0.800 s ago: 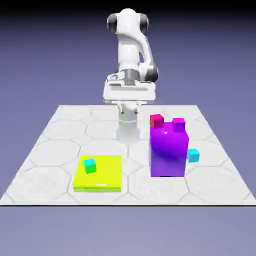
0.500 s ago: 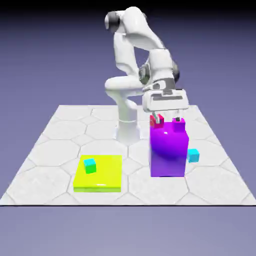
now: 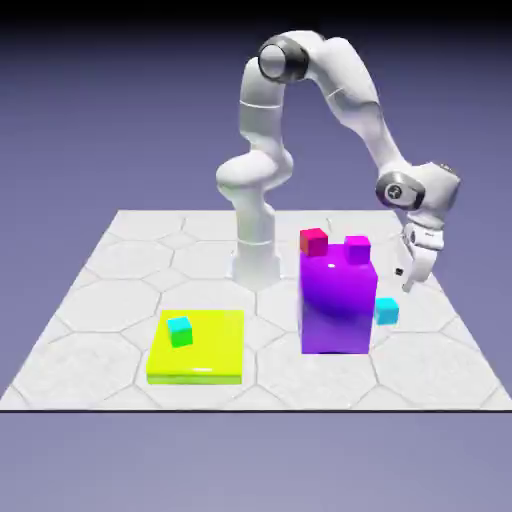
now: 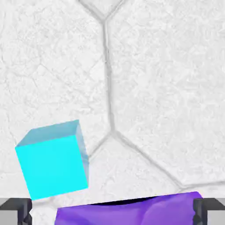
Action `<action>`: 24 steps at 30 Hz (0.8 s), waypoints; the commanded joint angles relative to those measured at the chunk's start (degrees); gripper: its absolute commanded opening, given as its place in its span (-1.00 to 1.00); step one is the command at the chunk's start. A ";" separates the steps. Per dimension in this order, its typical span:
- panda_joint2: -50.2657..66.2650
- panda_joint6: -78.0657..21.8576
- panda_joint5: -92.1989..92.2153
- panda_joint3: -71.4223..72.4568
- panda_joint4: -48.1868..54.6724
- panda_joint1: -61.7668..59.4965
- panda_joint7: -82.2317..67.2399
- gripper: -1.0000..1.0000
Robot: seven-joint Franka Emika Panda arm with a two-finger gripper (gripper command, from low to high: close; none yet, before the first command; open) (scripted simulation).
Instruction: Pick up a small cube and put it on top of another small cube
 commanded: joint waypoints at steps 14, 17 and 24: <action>2.96 0.86 -0.82 -0.77 -0.31 -0.13 -0.48 -1.00; -2.76 -1.54 -0.89 3.49 1.74 -5.74 -3.99 -1.00; -17.26 -10.68 1.82 10.41 4.64 -19.65 -8.24 -1.00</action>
